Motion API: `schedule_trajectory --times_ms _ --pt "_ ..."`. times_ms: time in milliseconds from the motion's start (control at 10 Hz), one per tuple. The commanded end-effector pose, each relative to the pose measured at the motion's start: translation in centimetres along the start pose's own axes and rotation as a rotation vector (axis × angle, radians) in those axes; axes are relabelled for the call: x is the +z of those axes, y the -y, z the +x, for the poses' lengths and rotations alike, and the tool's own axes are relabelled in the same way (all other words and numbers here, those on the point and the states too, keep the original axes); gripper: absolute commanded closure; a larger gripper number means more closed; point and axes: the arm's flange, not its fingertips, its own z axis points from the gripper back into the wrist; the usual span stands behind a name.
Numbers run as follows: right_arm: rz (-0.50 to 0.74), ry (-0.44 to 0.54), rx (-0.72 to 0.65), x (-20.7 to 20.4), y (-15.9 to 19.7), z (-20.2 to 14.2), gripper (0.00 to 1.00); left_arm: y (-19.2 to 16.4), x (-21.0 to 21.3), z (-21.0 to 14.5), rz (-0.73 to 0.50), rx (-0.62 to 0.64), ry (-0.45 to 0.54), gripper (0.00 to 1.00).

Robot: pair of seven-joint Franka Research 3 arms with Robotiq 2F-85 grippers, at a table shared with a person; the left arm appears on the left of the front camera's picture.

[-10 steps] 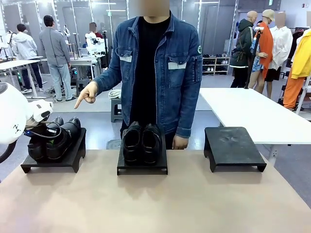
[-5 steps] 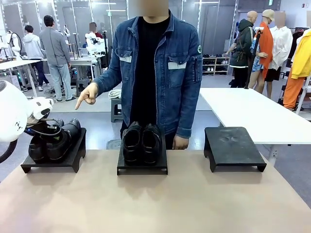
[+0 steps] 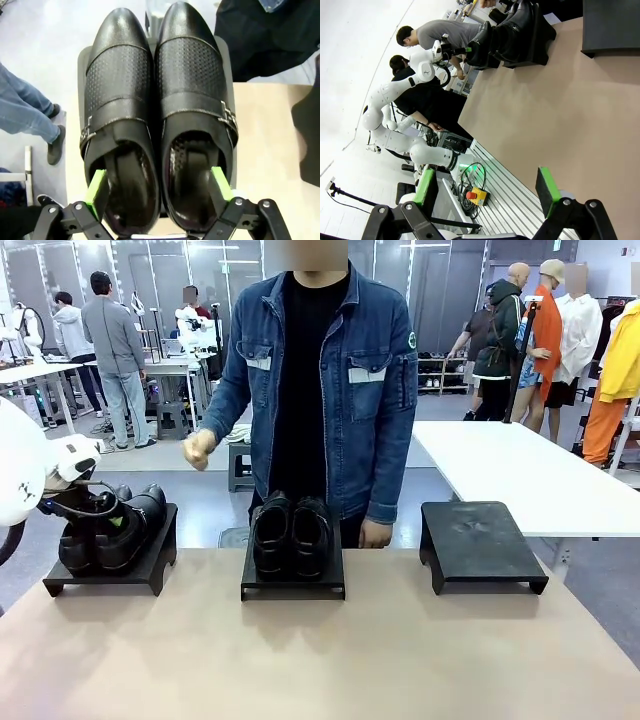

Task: Place the shoes on the stand as instructed by the person.
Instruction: Pick up another pair of Shoes and place it on the Shoes Stand indicated by the person.

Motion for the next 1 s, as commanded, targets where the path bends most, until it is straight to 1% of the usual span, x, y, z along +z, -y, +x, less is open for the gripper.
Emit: schedule_trajectory --times_ms 0,900 --pt "0.009 0.002 0.017 0.16 -0.12 -0.06 0.0 -0.1 -0.65 0.34 0.002 0.014 0.006 0.0" --pt "0.009 0.002 0.017 0.16 -0.12 -0.06 0.0 -0.1 -0.65 0.34 0.002 0.014 0.006 0.0"
